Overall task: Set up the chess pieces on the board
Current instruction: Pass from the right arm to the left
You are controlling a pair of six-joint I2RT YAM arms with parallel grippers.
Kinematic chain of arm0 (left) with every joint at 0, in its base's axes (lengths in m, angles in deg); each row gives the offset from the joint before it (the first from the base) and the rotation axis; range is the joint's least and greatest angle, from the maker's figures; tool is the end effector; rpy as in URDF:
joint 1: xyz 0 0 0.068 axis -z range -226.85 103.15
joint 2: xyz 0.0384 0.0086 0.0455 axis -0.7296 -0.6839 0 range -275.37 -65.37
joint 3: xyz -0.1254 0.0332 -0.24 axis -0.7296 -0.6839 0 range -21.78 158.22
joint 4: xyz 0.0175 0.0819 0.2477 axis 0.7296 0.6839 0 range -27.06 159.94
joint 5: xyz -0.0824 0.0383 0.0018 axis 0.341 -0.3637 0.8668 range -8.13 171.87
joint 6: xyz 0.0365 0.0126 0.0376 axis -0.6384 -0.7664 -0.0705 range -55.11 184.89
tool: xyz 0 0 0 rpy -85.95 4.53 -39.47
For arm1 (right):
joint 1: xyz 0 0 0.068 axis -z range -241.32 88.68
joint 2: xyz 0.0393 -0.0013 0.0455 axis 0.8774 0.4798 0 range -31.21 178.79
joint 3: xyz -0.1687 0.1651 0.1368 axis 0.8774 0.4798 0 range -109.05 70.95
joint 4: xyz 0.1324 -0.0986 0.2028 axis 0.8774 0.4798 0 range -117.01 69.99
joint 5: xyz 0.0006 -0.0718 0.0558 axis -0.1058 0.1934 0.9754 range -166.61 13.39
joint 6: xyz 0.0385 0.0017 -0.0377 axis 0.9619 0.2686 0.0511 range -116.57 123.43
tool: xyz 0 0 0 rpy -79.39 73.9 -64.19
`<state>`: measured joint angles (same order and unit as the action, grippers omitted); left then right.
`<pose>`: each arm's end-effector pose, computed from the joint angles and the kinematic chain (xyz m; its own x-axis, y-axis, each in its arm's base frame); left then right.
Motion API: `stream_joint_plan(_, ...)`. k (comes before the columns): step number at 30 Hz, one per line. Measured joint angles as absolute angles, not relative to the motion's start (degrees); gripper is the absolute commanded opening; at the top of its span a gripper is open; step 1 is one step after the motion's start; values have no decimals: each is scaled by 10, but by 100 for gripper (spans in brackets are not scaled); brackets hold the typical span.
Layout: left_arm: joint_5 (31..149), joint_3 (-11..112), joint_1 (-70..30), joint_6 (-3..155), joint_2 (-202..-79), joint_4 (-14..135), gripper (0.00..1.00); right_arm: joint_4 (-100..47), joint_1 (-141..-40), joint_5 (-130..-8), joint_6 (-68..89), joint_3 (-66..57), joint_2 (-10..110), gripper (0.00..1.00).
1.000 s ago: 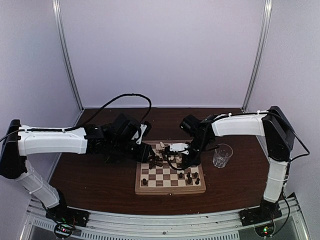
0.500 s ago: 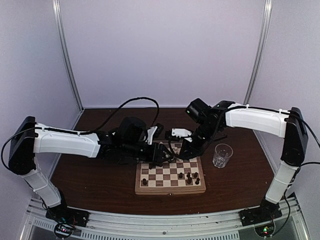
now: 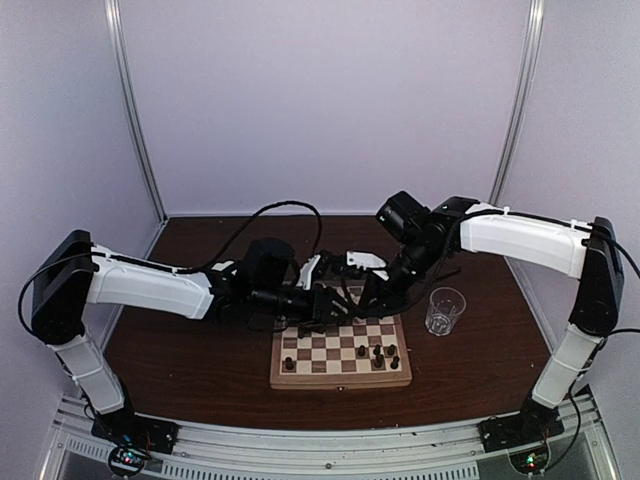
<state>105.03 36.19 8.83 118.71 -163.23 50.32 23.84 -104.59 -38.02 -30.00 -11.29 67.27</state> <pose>0.2011 -0.3196 0.2151 -0.9245 0.0380 -0.3793 0.3561 0.4411 -0.8238 0.2401 0.2564 0.2699 -0.1671 -0.7487 -0.6415 -0.9642 -0.0118 0.2649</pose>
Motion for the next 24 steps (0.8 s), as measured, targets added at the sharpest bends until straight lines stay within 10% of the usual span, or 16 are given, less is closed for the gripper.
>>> stream_joint_plan(15,1087,362,87,1209,-1643,468,8,246,-1046,-378,-300,-109,666,9)
stream_joint_plan(24,1102,356,81,1214,-1641,428,5,253,-1038,-381,-298,-109,650,31)
